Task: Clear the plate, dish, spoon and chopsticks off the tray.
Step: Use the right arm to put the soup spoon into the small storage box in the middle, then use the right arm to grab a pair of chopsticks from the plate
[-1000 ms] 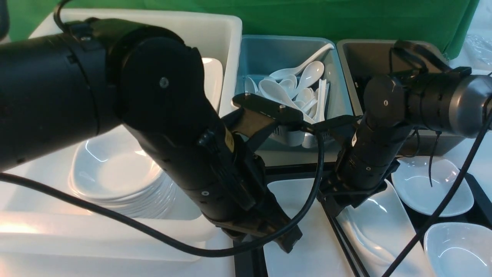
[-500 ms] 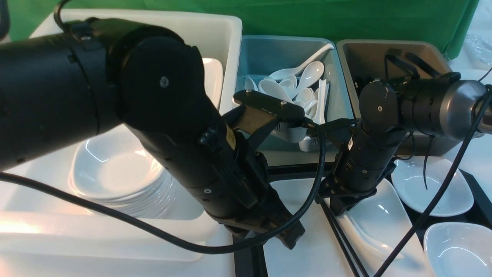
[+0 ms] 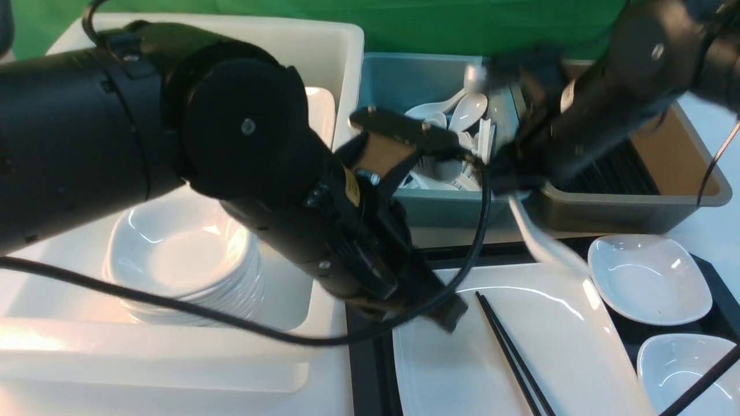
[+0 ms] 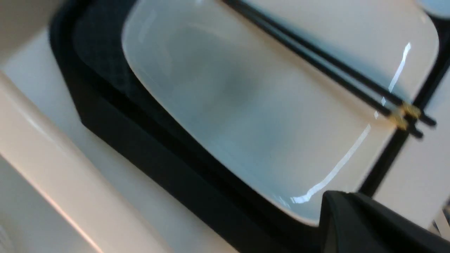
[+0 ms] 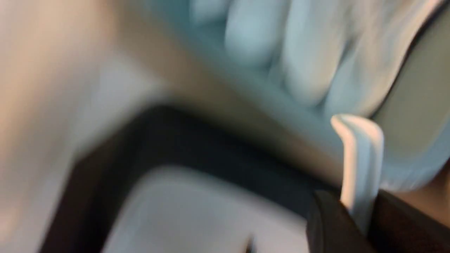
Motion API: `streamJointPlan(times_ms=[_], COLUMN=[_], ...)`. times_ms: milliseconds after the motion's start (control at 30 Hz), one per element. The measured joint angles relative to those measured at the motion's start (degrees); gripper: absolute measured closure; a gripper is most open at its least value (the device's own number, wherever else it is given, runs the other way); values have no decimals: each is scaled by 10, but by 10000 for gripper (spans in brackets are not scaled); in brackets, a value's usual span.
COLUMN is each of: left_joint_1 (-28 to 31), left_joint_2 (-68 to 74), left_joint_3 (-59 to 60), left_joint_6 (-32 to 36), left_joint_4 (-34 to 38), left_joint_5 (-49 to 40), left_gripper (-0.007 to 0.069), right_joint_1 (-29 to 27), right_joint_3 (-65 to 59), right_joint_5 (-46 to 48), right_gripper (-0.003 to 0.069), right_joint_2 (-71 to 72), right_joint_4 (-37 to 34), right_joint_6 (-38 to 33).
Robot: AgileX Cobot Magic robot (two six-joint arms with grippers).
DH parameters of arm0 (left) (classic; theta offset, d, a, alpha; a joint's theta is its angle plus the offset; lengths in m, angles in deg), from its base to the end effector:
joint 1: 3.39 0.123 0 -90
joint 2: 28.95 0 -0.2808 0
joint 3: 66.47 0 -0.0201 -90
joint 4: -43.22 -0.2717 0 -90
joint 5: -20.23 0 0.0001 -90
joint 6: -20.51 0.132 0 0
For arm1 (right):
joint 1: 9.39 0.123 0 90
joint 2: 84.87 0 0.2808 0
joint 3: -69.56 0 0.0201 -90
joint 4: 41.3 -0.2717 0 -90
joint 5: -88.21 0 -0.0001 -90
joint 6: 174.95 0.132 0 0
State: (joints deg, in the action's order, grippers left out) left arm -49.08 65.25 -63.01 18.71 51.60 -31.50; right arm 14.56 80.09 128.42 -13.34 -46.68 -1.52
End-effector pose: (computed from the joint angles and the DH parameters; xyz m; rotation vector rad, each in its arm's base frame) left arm 0.2405 -0.2680 0.2742 0.9241 2.5053 -0.4650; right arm 0.4070 0.1895 0.2737 -0.5805 2.3510 0.2453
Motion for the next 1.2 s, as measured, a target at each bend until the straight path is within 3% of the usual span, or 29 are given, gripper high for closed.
streamJointPlan(times_ms=[267, 533, 600, 667, 700, 767, 833, 867, 933, 967, 1067, 1133, 1200], left_joint_1=[13, 62, 68, 73, 77, 80, 80, 80, 80, 80, 80, 80, 80], left_joint_2=[0, 0, 0, 0, 0, 0, 0, 0, 0, 0, 0, 0, 0], left_joint_3=[-63, -75, -75, -75, -75, -75, -75, -75, -75, -75, -75, -75, -75], left_joint_6=[-116, -147, -147, -147, -147, -147, -147, -147, -145, -145, -140, -113, -95], left_joint_4=[-166, -199, -199, -199, -199, -199, -199, -199, -199, -199, -199, -197, -192], left_joint_5=[139, 210, 210, 210, 208, 201, 195, 184, 153, 153, 86, 48, 32], left_gripper=[624, 624, 624, 624, 624, 624, 624, 624, 624, 624, 624, 624, 624], right_joint_1=[-14, -14, -14, -14, -14, -14, -14, -14, -14, -14, -13, -4, 5], right_joint_3=[107, 138, 138, 138, 138, 138, 138, 138, 138, 138, 140, 126, 112], right_joint_5=[-218, -332, -339, -339, -323, -291, -260, -201, -79, -67, 163, 244, 262], right_gripper=[508, 504, 477, 391, 258, 153, 112, 83, 95, 99, 218, 255, 254], right_joint_2=[-82, -177, -185, -191, -190, -179, -168, -145, -96, -96, -16, 16, 25], right_joint_4=[-5, -5, -5, -5, -5, -5, -5, -6, -6, -6, -7, -3, 1], right_joint_6=[17, 42, 43, 44, 44, 44, 44, 44, 41, 41, 42, 48, 51])
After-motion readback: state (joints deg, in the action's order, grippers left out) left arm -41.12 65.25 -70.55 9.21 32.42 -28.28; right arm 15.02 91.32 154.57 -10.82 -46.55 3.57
